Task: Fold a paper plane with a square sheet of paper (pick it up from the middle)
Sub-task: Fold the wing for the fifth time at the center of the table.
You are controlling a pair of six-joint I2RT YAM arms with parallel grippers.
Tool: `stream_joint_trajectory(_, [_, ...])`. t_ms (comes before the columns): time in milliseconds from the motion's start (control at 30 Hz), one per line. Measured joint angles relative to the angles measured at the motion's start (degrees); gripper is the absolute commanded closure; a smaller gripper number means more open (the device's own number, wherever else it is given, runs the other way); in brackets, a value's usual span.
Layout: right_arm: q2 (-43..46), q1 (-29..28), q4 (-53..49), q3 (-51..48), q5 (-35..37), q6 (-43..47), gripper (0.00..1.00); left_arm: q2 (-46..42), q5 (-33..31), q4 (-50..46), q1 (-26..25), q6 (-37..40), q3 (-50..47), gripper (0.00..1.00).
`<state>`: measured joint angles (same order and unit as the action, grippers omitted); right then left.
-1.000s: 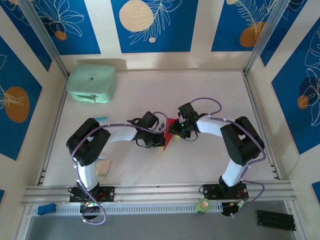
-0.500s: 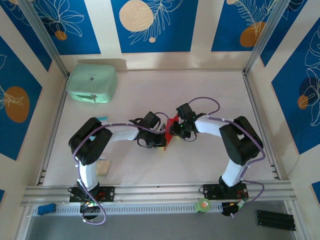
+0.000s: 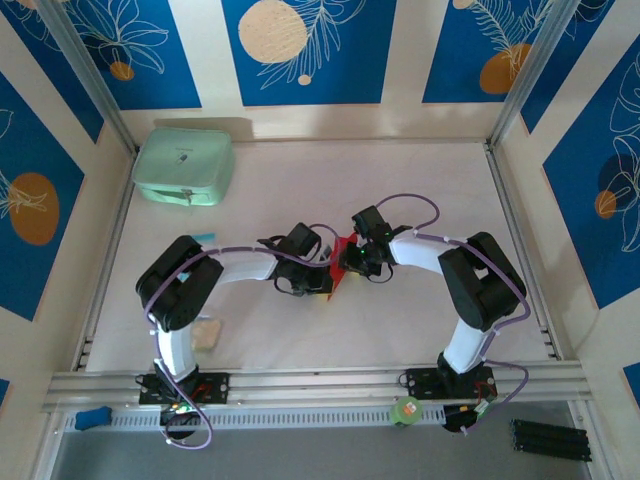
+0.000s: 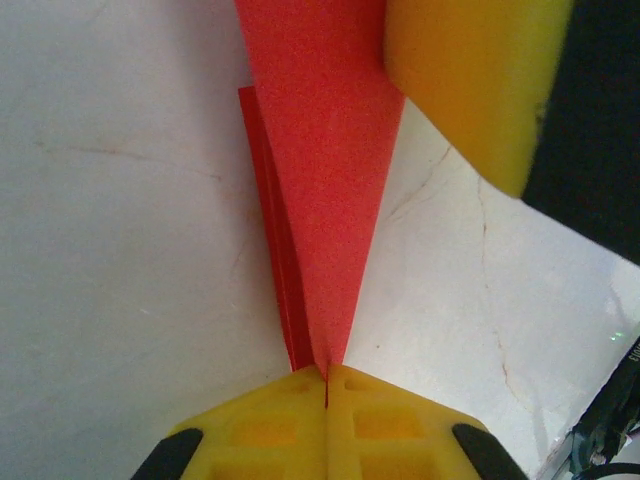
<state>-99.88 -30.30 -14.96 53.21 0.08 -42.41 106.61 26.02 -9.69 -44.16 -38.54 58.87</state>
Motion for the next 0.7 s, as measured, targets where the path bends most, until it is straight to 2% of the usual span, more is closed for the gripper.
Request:
stream_joint_trajectory(233, [-1.20,0.00,-2.75,1.86,0.81,-0.81,0.76,-1.66,-1.57,-0.52,0.00,0.07,0.00,0.88])
stream_joint_trajectory(500, [-1.73,-0.02,-4.26,2.89,1.07,-1.51,0.76,-4.31,-4.26,-2.36,0.00,0.02,-0.31,0.82])
stream_joint_trajectory(700, [-2.32,0.00,-5.44,3.76,1.07,-2.01,0.77,-9.18,-4.07,-0.52,0.00,-1.03,-1.88,0.84])
